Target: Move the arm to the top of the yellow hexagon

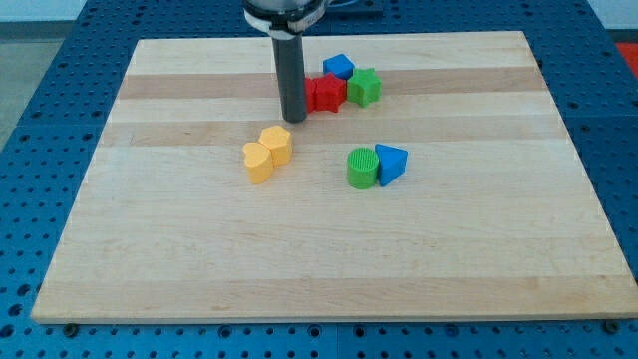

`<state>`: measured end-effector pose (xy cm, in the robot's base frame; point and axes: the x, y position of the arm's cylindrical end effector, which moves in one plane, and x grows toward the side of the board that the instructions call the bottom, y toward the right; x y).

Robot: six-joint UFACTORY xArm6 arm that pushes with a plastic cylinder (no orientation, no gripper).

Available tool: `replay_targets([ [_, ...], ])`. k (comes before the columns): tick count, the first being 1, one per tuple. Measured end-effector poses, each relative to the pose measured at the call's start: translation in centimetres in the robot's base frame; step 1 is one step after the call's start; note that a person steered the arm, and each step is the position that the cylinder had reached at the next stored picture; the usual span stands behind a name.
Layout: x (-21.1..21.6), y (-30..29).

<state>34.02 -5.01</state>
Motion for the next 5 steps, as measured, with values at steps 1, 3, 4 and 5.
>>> replay_targets([
  [1,-4.0,0.0],
  [3,1.0,-0.7],
  [4,1.5,-3.0],
  [5,-6.3,-3.1],
])
